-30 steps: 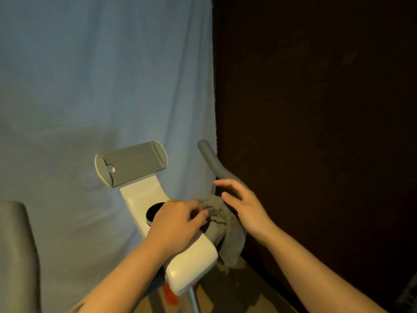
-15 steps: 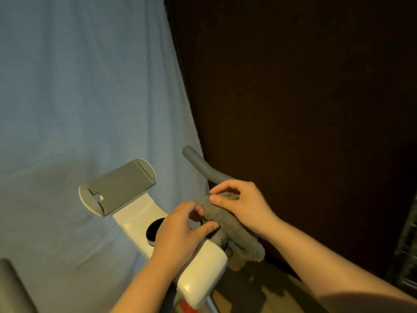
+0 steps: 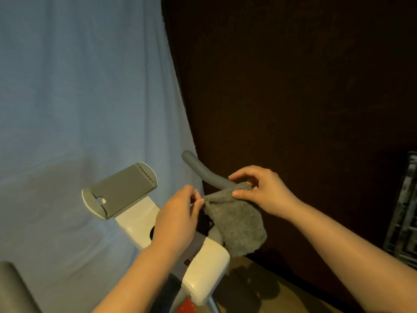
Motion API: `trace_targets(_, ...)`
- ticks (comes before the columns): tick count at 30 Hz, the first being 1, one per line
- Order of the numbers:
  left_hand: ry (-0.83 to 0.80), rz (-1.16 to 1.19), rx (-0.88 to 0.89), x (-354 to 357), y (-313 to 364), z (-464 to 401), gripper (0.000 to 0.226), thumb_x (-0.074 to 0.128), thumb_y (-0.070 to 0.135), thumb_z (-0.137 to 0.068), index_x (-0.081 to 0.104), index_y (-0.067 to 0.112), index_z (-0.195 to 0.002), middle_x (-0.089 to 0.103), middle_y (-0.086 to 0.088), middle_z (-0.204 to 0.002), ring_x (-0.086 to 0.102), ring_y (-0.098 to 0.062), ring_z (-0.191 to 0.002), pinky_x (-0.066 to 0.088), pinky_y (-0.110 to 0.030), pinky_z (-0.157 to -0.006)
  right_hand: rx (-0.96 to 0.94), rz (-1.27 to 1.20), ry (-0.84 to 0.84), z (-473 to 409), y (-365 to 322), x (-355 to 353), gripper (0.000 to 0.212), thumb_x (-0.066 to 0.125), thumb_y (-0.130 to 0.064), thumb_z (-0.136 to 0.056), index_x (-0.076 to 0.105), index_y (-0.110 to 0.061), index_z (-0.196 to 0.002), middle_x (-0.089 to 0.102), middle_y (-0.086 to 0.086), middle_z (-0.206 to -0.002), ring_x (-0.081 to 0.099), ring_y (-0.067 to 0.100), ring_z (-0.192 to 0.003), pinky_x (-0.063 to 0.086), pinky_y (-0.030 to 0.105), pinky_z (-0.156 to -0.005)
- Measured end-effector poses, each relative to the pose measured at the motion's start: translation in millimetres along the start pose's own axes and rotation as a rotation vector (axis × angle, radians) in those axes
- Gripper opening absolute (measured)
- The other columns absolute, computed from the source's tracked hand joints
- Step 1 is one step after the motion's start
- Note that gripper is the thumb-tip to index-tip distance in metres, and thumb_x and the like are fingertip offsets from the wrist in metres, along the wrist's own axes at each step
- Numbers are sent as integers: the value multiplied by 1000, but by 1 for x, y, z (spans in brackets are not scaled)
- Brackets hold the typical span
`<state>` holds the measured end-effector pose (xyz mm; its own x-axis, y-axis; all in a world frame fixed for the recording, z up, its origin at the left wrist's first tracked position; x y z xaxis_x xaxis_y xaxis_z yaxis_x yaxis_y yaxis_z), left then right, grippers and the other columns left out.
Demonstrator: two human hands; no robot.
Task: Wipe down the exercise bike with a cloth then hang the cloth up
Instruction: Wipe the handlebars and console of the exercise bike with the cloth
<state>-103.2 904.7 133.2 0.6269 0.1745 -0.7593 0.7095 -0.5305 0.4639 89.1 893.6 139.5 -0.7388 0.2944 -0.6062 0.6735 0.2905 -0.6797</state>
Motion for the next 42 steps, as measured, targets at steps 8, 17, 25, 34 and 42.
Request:
trace_targets(8,-9,235,114,-67,65,-42,10,61,27,-93,54,26,-86,64,6,-77,61,-12,-69,50,-29,-62,-154,128,150,-29,-59,-69,13,56,-42,-92,66,-34,-93,60,-15,-91,50,4,-96,41,30,-80)
trace_targets(17,-161,144,-70,34,4,-5,9,59,22,-93,57,31,-94,63,9,-86,60,-7,-74,54,-34,-69,21,352,-85,-23,35,39,19,55,-42,-94,66,-31,-105,61,-6,-110,51,15,-110,41,34,-92)
trace_targets(25,-186,-85,4,44,-8,-9,10,55,29,-95,58,31,-105,66,7,-96,61,-13,-83,53,-36,-73,-418,360,190,26,-20,50,23,49,-33,-98,67,-24,-108,64,-11,-111,50,5,-112,33,30,-104)
trace_targets(34,-85,-214,6,42,-18,8,20,45,32,-98,63,31,-104,67,10,-96,60,-9,-83,47,-24,-71,-215,405,104,10,34,87,47,26,-39,-99,71,-25,-102,63,-13,-114,42,7,-129,-6,41,-119)
trace_targets(42,-103,-187,-53,42,-25,6,20,47,30,-96,66,32,-100,67,12,-96,59,-8,-82,48,-26,-70,-186,216,13,-9,54,81,30,45,-46,-93,69,-34,-107,50,-13,-135,28,1,-135,9,48,-119)
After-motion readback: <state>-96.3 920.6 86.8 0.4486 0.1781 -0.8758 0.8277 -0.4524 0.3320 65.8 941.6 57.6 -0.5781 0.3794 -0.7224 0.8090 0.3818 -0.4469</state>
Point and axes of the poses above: each hand's wrist, its own z-axis away from the middle knuckle, its own x-axis out of the palm, y = z × x, the point moved 9 cm from there along -z, towards the middle knuckle
